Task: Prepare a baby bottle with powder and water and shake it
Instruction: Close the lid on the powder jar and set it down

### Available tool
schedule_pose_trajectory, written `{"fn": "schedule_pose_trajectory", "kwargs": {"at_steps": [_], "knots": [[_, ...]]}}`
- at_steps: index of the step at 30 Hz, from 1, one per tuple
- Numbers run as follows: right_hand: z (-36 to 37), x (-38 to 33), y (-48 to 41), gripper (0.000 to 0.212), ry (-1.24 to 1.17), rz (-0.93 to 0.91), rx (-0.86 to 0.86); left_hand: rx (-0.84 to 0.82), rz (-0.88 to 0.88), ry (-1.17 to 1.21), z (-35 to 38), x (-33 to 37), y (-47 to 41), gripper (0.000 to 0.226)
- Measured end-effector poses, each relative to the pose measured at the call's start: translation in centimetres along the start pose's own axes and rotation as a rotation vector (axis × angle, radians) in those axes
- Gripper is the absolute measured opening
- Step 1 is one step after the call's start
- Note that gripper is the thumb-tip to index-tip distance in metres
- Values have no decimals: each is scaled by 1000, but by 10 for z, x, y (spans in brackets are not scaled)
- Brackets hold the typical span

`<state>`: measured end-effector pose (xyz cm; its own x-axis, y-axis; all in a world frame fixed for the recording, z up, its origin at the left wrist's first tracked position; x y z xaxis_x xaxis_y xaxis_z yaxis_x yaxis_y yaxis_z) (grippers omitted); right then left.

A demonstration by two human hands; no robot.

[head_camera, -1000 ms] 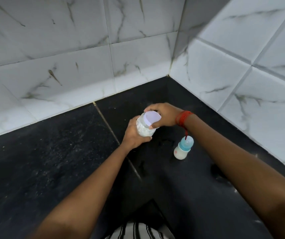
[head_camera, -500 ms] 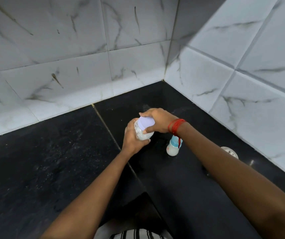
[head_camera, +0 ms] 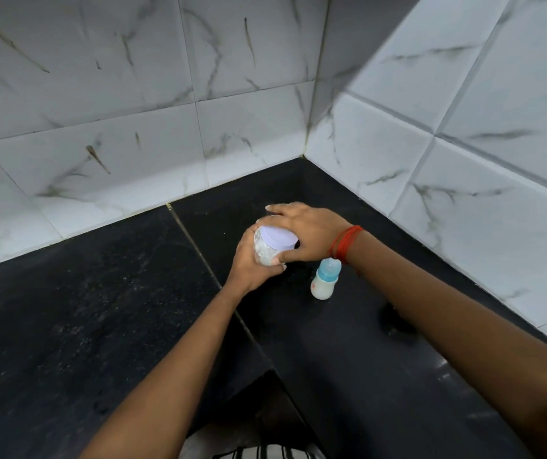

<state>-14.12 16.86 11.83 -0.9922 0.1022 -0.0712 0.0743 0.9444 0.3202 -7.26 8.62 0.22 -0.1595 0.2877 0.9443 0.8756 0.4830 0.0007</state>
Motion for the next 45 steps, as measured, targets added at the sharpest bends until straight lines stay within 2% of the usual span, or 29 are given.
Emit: {"fn": "schedule_pose_trajectory", "kwargs": {"at_steps": [4,7,9,13,16,19,22,28,33,39,45], "knots": [[0,-2,-7,64,141,-35,124,-28,5,56,3,3,2,100],[10,2,-17,63,-11,12,103,-18,-8,28,-1,-3,5,102],[15,0,-20,65,-32,28,86,-62,-33,40,1,-7,7,102],[10,-9,-9,77,130,-90,147,-198,-28,96,4,1,9,87],[8,-12,-5,78,199,-126,214,-269,-12,87,8,12,6,85],[1,-11,-3,69,234,-68,313,-242,-1,97,12,19,6,87],[4,-11,-2,64,256,-9,334,-206,9,102,14,16,5,93],[9,-10,-5,61,210,93,337,-119,0,82,14,7,5,93],[7,-3,-12,58,83,84,332,-28,-10,56,12,5,2,101],[13,13,-26,60,-86,102,232,35,-57,-32,2,-13,-6,108],[44,35,-62,64,-165,178,47,-18,-140,-113,5,-44,-30,117]]}}
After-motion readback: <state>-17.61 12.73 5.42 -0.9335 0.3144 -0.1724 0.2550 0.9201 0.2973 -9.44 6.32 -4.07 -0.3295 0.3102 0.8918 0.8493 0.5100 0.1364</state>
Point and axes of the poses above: each hand's wrist, its own y-axis away from the middle knuckle, its own z-axis out of the palm, x = y × z, the point moved 10 cm from there along -y, towards the middle knuckle, and after that the axes turned 14 degrees about -x, right-handed, at the moved point
